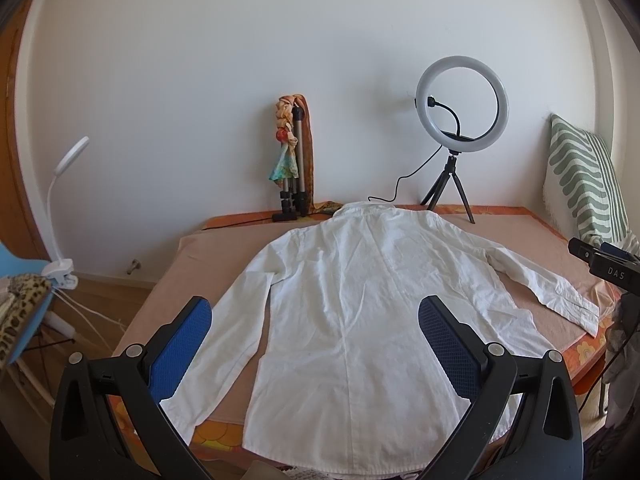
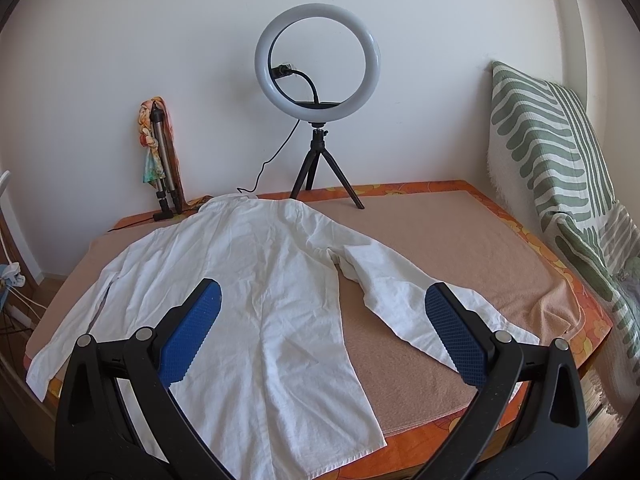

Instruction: Fold small clothes

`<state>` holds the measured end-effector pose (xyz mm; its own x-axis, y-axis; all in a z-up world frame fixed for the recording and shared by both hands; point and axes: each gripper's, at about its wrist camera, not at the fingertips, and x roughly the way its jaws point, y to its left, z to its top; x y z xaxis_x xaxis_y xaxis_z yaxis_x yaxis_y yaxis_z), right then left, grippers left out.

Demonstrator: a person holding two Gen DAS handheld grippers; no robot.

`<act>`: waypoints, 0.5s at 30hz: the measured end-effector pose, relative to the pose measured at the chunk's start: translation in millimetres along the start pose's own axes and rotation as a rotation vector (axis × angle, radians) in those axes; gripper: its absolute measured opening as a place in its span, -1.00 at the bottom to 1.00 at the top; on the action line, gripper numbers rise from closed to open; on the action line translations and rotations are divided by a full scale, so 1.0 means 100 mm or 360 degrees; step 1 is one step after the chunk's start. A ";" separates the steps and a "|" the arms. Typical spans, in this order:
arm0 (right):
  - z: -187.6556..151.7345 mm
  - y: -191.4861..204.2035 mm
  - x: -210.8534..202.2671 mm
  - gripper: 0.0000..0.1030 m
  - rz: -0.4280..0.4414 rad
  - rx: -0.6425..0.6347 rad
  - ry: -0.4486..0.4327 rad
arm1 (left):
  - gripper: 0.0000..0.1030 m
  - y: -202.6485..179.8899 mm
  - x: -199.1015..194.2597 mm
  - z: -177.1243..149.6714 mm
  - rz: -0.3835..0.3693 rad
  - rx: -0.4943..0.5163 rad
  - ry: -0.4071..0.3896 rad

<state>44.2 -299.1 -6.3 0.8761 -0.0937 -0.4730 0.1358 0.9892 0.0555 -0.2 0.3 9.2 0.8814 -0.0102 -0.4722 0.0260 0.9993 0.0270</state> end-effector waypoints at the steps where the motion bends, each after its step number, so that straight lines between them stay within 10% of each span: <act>1: 0.00 0.00 0.00 1.00 0.0001 0.0000 -0.0001 | 1.00 0.00 0.00 0.00 0.0001 0.0000 0.0000; 15: -0.01 0.04 0.02 1.00 0.0000 -0.0004 0.0002 | 1.00 0.00 0.00 -0.01 0.0004 -0.0003 -0.0004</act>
<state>45.7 -294.8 -8.0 0.8754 -0.0935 -0.4743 0.1347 0.9894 0.0535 -0.9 0.2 8.7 0.8826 -0.0080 -0.4701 0.0231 0.9994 0.0266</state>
